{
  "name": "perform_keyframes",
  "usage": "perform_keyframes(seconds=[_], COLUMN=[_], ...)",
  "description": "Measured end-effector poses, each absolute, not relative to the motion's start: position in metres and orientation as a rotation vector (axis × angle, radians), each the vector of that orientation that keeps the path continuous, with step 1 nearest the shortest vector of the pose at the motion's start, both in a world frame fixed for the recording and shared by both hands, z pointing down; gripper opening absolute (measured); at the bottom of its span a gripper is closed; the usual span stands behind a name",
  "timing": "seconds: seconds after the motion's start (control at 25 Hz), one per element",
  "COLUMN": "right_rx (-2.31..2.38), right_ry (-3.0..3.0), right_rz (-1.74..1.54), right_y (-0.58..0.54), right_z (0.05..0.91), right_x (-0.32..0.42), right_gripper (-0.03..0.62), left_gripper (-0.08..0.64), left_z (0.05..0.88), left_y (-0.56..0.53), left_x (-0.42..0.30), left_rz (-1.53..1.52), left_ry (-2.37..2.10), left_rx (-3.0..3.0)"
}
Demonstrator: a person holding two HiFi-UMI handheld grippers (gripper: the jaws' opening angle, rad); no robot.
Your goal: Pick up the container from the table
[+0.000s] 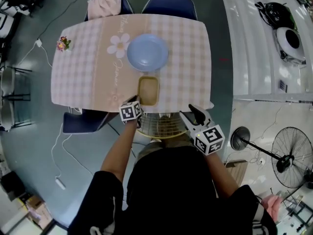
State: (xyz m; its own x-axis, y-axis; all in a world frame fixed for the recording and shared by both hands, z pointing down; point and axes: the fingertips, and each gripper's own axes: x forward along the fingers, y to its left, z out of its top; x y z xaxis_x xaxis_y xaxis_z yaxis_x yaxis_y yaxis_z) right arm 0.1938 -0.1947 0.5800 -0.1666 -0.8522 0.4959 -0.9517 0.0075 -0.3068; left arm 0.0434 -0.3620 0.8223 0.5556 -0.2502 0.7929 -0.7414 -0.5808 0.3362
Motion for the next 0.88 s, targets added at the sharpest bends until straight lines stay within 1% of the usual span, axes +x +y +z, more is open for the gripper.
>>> perform_keyframes(seconds=[0.32, 0.64, 0.72, 0.8, 0.88], right_rx=[1.904, 1.963, 1.992, 2.036, 2.059], right_ry=[-2.166, -2.19, -2.215, -2.24, -2.262], right_rz=[0.8, 0.653, 0.618, 0.59, 0.565], right_y=[-0.183, -0.172, -0.17, -0.166, -0.16], right_z=[0.557, 0.51, 0.499, 0.489, 0.481], right_x=[0.173, 0.151, 0.142, 0.135, 0.125], right_gripper=[0.16, 0.158, 0.127, 0.06, 0.038], left_gripper=[0.015, 0.015, 0.015, 0.015, 0.015], left_z=[0.753, 0.639, 0.616, 0.594, 0.574], left_y=[-0.349, -0.309, -0.3, -0.292, -0.281], left_x=[0.02, -0.039, -0.061, -0.082, -0.102], left_rz=[0.867, 0.675, 0.598, 0.501, 0.419], left_ry=[-0.826, -0.921, -0.973, -1.029, -1.083], left_rx=[2.258, 2.379, 2.384, 2.381, 2.384])
